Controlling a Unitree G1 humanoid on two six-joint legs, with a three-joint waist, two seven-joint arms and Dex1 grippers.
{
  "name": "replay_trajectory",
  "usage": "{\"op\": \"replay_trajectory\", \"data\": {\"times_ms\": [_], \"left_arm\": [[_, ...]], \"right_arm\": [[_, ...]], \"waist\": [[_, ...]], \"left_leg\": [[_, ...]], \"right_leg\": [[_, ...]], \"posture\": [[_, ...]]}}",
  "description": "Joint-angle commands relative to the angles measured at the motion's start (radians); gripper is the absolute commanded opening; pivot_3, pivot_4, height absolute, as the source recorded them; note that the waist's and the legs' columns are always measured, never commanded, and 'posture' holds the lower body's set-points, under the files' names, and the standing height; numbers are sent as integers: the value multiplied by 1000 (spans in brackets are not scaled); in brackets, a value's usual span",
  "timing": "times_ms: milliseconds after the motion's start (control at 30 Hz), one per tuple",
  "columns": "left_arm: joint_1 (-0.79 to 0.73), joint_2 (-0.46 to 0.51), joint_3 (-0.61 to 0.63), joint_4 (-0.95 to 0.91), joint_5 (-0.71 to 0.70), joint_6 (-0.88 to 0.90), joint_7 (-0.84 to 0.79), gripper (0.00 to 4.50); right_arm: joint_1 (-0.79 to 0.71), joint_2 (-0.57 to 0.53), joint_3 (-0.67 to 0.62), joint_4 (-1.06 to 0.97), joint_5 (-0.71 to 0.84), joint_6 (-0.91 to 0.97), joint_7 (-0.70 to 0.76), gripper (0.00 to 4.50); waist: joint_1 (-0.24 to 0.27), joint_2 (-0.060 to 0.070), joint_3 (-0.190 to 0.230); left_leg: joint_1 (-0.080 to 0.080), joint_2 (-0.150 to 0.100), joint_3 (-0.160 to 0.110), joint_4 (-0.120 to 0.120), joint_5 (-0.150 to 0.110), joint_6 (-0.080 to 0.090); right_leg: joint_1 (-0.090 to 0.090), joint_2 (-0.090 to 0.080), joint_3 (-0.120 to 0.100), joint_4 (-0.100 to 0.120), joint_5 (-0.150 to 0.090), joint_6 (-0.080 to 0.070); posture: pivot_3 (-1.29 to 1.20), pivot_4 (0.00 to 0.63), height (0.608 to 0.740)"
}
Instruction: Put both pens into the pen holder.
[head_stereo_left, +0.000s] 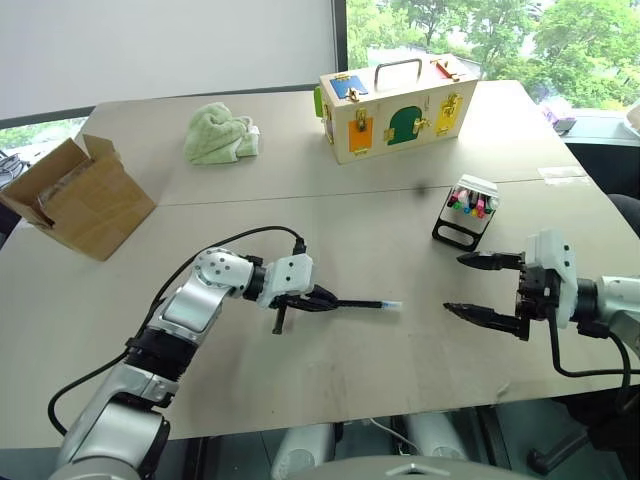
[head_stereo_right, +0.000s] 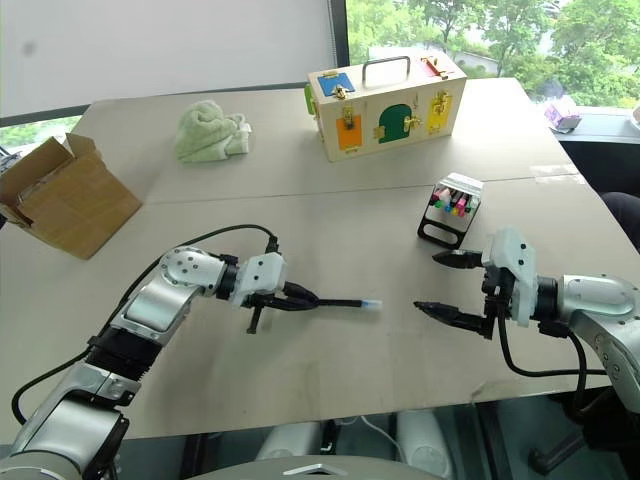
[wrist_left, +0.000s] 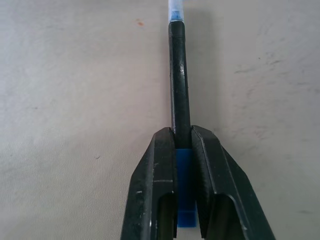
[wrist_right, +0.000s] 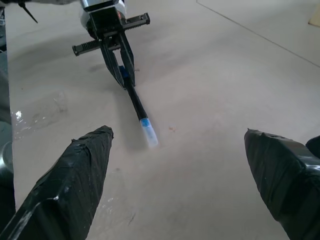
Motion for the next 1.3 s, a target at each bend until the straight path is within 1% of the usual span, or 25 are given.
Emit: {"op": "replay_trajectory", "data": {"times_ms": [33, 100, 200, 267, 333, 400, 467, 500, 533, 567, 600, 700, 733, 767, 800, 833, 867, 1033, 1067, 1100, 1167, 1200, 1300], "left_arm": [[57, -24, 73, -156, -115, 134, 66, 69], [80, -47, 123, -252, -203, 239, 117, 69], [94, -91, 176, -363, -326, 390, 197, 69], [106, -122, 198, -420, -402, 478, 243, 69], [123, -142, 201, -464, -437, 524, 279, 69], [145, -160, 198, -500, -457, 550, 310, 69], [154, -180, 202, -516, -469, 562, 344, 69], [153, -191, 204, -516, -468, 559, 356, 0], [150, -201, 207, -514, -471, 560, 368, 0], [147, -209, 208, -510, -471, 558, 377, 0], [143, -215, 207, -503, -466, 551, 385, 0], [125, -239, 204, -480, -456, 531, 405, 0], [122, -245, 202, -476, -456, 529, 405, 0], [118, -247, 202, -472, -456, 528, 403, 0], [115, -250, 200, -467, -453, 522, 401, 0], [111, -255, 199, -462, -453, 520, 401, 0], [106, -259, 197, -456, -449, 513, 400, 0], [93, -268, 191, -438, -441, 495, 393, 0], [91, -266, 193, -435, -437, 496, 396, 946], [85, -258, 188, -436, -412, 486, 409, 1175], [76, -247, 189, -448, -391, 481, 424, 2178], [74, -240, 199, -463, -402, 494, 427, 2562], [79, -212, 210, -498, -413, 512, 425, 2562]], "right_arm": [[-51, 52, -24, 23, 91, 63, -24, 4500], [-74, 80, -25, 40, 153, 130, -44, 4500], [-108, 120, 32, 41, 172, 204, -68, 4500], [-146, 180, 46, 47, 211, 254, -119, 4500], [-188, 251, 43, 63, 243, 286, -178, 4500], [-253, 348, 18, 93, 301, 309, -273, 4500], [-302, 409, -5, 113, 347, 326, -325, 4500], [-318, 431, -20, 122, 372, 334, -342, 4085], [-329, 443, -31, 128, 398, 346, -355, 3979], [-337, 448, -39, 131, 418, 358, -363, 3766], [-342, 447, -42, 132, 427, 366, -364, 3463], [-348, 438, -39, 123, 442, 384, -360, 2205], [-349, 439, -41, 120, 447, 387, -363, 1661], [-351, 440, -41, 121, 449, 389, -367, 1377], [-354, 444, -42, 121, 452, 389, -372, 846], [-356, 447, -43, 120, 456, 388, -377, 417], [-358, 449, -42, 120, 458, 386, -382, 124], [-368, 465, -52, 119, 456, 364, -418, 124], [-376, 468, -58, 121, 449, 354, -429, 124], [-392, 476, -74, 128, 444, 344, -468, 124], [-412, 479, -91, 128, 431, 324, -498, 124], [-417, 464, -90, 114, 407, 309, -488, 124], [-420, 423, -93, 79, 370, 277, -453, 124]], "waist": [[0, -1, 1], [0, -1, 1], [3, -3, 2], [0, -3, 2], [-4, -3, 2], [-7, -3, 2], [-6, -2, 3], [-3, -2, 3], [2, -2, 3], [5, -2, 3], [5, -2, 3], [3, -2, 3], [2, -2, 3], [1, -2, 3], [-1, -2, 3], [-4, -2, 3], [-4, -2, 3], [-3, -2, 3], [-3, -2, 3], [-3, -2, 3], [-3, -2, 3], [-3, -2, 3], [-2, -2, 3]], "left_leg": [[0, 0, 0, 0, 0, 0], [-2, 0, 0, 0, 0, 0], [-5, 0, -2, 1, 0, 0], [-5, 0, -2, 1, 0, 0], [-4, 0, -1, 0, 0, 0], [-4, 0, -1, 0, 0, 0], [-3, 0, -1, 0, 0, -1], [-4, 0, -1, 0, 0, -1], [-4, 0, -1, 0, 0, -1], [-4, 0, -1, 0, 0, -1], [-4, -1, -1, 0, 0, -1], [-5, -2, -1, 0, 0, -1], [-5, -2, -1, 0, 0, -1], [-5, -2, -1, 0, 0, -1], [-4, -2, -1, 0, 0, -1], [-4, -2, -1, 0, 0, -1], [-4, -1, 0, 0, 0, -1], [-4, -1, 0, 0, 0, -1], [-4, -1, 0, 0, 0, -1], [-4, -1, 0, 0, 0, -1], [-4, -1, 0, 0, 0, -1], [-4, -1, 0, 0, 0, -1], [-4, -1, 0, -1, 0, -1]], "right_leg": [[0, 0, 0, 0, 0, 0], [-1, 0, 0, 0, 0, 0], [-4, -1, -1, 0, 0, 0], [-4, -1, -1, 0, 0, 0], [-4, -1, -1, 0, 0, 0], [-4, 0, 0, 0, 0, 0], [-4, 0, 1, 1, 0, 0], [-4, 0, 1, 1, 0, 0], [-4, 0, 0, 1, 0, 0], [-4, 0, -1, 0, 0, 0], [-4, 0, -1, 0, 0, 0], [-4, -1, 0, -1, 0, 0], [-4, -1, 0, -1, 0, 0], [-4, -1, 0, -1, 0, 0], [-4, -1, 0, 0, 0, 0], [-5, -1, 0, 0, 0, 0], [-5, 0, 1, 0, 0, 0], [-5, 0, 1, 0, 0, 0], [-5, 0, 1, 0, 0, 0], [-5, 0, 1, 0, 0, 0], [-5, 0, 1, 0, 0, 0], [-5, 0, 1, 0, 0, 0], [-5, 0, 1, 0, 0, 0]], "posture": [[0, 150, 740], [0, 150, 740], [0, 150, 740], [0, 150, 740], [0, 150, 740], [0, 150, 740], [0, 150, 740], [0, 150, 740], [0, 150, 740], [0, 150, 740], [0, 150, 740], [0, 150, 740], [0, 150, 740], [0, 150, 740], [0, 150, 740], [0, 150, 740], [0, 150, 740], [0, 150, 740], [0, 150, 740], [0, 150, 740], [0, 150, 740], [0, 150, 740], [0, 150, 740]]}}
